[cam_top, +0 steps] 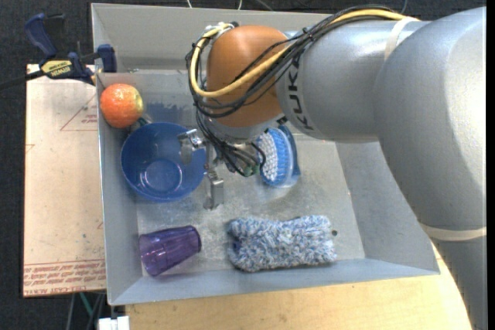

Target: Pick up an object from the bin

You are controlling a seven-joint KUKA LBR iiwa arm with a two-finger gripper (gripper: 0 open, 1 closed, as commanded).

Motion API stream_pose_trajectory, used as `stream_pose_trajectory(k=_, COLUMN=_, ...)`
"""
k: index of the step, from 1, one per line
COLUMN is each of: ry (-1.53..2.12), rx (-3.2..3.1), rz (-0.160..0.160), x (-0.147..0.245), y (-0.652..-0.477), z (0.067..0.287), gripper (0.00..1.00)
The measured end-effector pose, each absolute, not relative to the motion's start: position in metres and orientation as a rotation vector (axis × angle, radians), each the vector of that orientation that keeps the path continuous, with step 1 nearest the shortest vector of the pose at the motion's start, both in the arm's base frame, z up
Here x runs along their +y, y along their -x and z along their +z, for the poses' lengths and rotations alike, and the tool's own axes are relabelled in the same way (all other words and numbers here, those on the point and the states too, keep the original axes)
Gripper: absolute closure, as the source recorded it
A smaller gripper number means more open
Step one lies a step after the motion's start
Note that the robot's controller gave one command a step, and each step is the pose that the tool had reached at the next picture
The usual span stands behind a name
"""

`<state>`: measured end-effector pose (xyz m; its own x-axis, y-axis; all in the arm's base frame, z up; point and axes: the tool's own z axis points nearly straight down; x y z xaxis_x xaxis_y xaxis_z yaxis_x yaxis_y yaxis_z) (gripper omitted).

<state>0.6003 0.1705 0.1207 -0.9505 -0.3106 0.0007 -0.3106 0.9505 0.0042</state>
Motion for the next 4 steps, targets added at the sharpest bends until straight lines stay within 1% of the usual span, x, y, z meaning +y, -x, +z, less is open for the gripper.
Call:
stream_pose_trajectory(k=1, ry=-0.671, rx=-3.087, rz=-0.013, x=0.168, y=-0.583, z=0.069, gripper=0.0)
stream_pose_trajectory(k=2, ry=-0.995, rx=-3.006, rz=-0.015, x=0.168, y=-0.602, z=0.077, gripper=1.0)
stream_pose_trajectory(k=3, ry=-0.995, rx=-3.006, rz=-0.015, x=0.167, y=-0.602, z=0.077, gripper=1.0)
stream_pose_trajectory(k=4, ry=-0.993, rx=-3.007, rz=-0.017, x=0.168, y=-0.601, z=0.101, gripper=1.0)
